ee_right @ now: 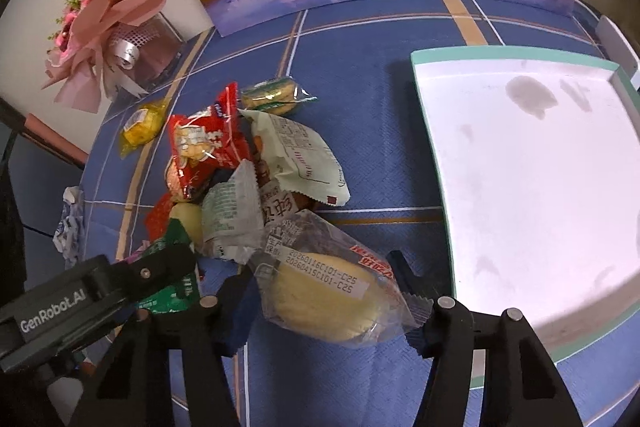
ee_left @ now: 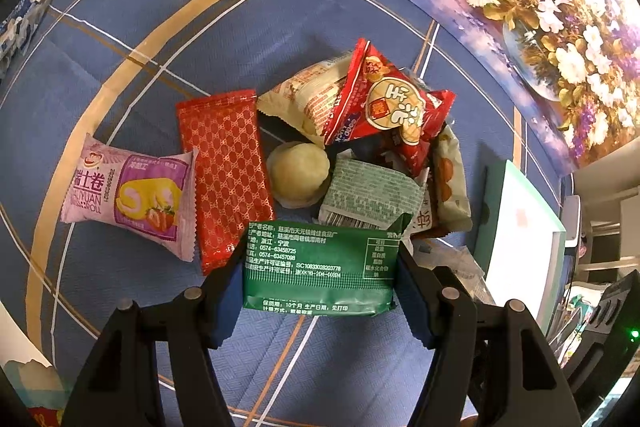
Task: Organize snacks
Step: 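Lift the green pack with the left tool while the right tool lifts the bun toward the tray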
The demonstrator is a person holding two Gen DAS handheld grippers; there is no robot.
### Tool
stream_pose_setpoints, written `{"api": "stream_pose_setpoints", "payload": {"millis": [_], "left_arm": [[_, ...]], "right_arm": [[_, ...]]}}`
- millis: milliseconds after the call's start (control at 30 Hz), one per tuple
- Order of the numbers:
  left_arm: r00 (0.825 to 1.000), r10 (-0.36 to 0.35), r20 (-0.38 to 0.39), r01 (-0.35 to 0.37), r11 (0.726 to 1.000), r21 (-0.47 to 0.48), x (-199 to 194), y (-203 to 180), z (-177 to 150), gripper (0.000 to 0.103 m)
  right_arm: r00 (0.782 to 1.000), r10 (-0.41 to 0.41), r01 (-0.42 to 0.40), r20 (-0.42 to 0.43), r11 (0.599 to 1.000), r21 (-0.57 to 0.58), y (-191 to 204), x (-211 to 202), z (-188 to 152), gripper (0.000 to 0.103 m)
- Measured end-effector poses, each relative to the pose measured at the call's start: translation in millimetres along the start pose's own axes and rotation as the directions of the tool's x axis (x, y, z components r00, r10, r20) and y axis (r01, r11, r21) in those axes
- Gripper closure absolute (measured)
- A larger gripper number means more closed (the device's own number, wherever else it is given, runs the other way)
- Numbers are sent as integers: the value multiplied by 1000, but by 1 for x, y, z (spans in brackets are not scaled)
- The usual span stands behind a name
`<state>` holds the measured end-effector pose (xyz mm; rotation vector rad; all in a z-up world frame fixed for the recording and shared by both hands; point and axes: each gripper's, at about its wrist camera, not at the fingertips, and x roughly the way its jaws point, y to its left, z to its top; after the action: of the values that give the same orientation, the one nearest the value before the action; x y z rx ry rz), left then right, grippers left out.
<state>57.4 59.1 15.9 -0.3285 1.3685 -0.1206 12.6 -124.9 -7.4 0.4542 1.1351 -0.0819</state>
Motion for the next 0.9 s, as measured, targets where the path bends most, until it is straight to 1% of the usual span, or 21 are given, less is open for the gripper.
{"api": "stream_pose_setpoints", "payload": {"millis": [67, 200, 333, 433, 533, 633, 733, 833, 900], "left_arm": [[1000, -1, 6, 1, 1000, 5, -2, -1, 0, 34], [1000, -3, 21, 3, 1000, 11, -7, -5, 1, 34], [997, -17, 72, 14, 999, 39, -22, -12, 1, 34], [995, -35, 96, 29, 998, 58, -31, -18, 0, 34], [992, -52, 111, 42, 995, 91, -36, -29, -2, 34], [990, -85, 109, 69, 988, 136, -37, -46, -5, 34], [989, -105, 102, 85, 979, 186, -36, -65, -11, 34], [989, -111, 93, 83, 963, 257, -32, -91, -18, 34], [991, -114, 70, 88, 950, 300, -24, -110, -20, 34]], "right_arm": [[1000, 1, -1, 9, 1000, -10, 2, -5, 0, 41], [998, 37, -37, 43, 999, 5, -1, -21, 2, 41], [993, 56, -58, 107, 998, 18, -5, -43, 5, 41], [988, 55, -60, 146, 998, 31, -11, -56, 6, 41], [983, 7, -16, 185, 999, 48, -20, -67, 9, 41], [977, -54, 33, 208, 994, 107, -38, -75, 14, 41], [965, -137, 97, 223, 979, 180, -61, -84, 19, 41], [956, -177, 112, 233, 957, 267, -85, -92, 25, 41], [948, -205, 126, 242, 943, 307, -100, -97, 30, 41]]}}
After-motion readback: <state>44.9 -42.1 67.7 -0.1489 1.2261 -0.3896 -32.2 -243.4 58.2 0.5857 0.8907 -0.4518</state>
